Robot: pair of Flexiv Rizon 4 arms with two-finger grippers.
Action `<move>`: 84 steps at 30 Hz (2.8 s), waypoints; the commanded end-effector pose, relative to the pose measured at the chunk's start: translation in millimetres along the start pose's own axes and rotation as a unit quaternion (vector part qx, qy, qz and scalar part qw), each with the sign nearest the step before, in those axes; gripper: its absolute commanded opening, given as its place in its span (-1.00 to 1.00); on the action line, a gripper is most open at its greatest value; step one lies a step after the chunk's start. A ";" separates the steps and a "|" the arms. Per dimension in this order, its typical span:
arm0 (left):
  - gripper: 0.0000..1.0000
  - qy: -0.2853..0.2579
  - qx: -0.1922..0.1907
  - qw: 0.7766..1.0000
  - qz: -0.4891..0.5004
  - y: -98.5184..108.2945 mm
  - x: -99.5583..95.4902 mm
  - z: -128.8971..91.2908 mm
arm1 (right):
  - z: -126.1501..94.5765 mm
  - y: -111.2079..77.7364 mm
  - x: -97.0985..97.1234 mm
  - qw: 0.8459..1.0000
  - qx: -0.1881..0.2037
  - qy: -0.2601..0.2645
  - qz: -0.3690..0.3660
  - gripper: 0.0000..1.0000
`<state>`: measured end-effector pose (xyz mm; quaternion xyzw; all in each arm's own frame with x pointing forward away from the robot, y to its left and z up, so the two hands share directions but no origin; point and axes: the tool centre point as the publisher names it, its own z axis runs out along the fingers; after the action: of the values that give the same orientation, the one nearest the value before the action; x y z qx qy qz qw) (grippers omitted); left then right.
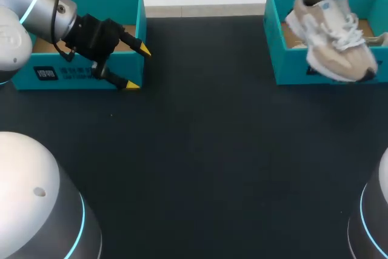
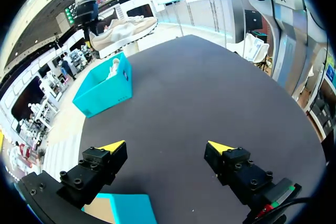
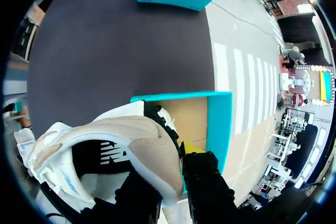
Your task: Take the shoe out of the shoebox, open the shoe tongue, remove and reinsert the insole, then place the shoe into the shoebox
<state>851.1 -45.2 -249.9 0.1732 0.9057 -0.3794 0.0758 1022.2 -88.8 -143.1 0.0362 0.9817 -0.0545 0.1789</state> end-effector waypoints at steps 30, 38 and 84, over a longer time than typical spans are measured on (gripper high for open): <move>1.00 0.001 -0.001 1.000 0.000 0.1 -0.5 0.0 | 54.0 -120.0 -114.0 0.997 0.045 0.020 0.061 -1.00; 1.00 0.001 -0.001 1.000 0.000 0.1 -0.5 0.0 | 78.6 -168.1 -139.3 0.994 0.062 -0.005 0.087 -1.00; 1.00 0.001 -0.001 1.000 0.000 0.1 -0.5 0.0 | 89.0 -230.7 -123.0 0.691 0.160 -0.033 0.704 -1.00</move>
<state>851.1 -45.2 -249.9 0.1733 0.9057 -0.3794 0.0758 1142.2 -334.9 -163.1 0.7373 0.6444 -0.0670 0.1914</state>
